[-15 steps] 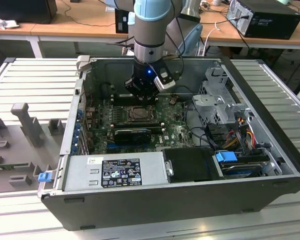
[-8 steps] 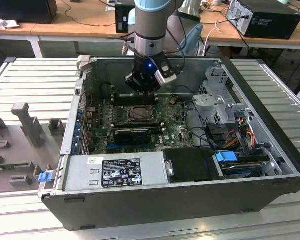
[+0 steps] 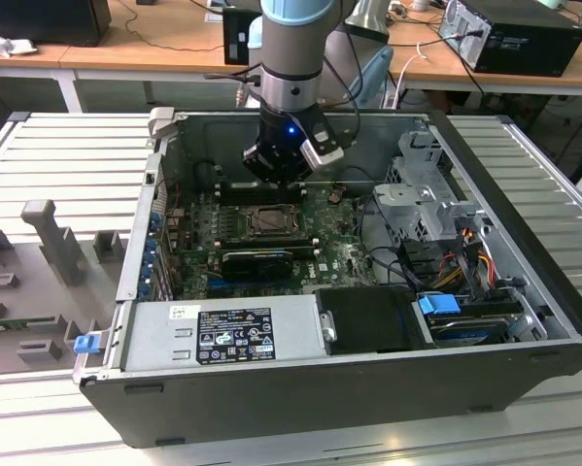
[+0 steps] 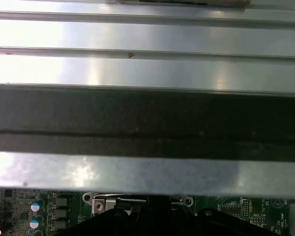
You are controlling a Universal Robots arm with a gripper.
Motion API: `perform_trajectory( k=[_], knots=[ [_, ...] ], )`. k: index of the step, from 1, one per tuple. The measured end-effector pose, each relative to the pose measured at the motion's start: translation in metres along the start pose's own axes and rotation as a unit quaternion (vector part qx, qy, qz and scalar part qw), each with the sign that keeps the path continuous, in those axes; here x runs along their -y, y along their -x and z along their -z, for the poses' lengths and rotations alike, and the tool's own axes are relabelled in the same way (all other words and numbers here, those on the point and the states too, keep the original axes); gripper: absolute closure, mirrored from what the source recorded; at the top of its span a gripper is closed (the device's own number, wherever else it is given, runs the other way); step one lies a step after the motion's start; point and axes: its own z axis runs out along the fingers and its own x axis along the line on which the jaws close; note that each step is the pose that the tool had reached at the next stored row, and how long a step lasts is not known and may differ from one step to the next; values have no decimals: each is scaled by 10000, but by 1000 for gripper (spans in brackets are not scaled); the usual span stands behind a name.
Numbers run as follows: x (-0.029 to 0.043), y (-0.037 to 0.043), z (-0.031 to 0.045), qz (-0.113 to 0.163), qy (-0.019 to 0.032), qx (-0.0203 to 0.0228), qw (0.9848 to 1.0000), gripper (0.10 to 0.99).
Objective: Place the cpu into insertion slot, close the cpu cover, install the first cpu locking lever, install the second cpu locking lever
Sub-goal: 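Install the first cpu locking lever, then install the second cpu locking lever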
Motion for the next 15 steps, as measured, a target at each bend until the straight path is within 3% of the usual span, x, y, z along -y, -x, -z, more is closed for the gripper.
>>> perform_trajectory(
  k=[15],
  knots=[
    [95, -3, 23, 0, -1, 0, 10000, 980]
  ],
)
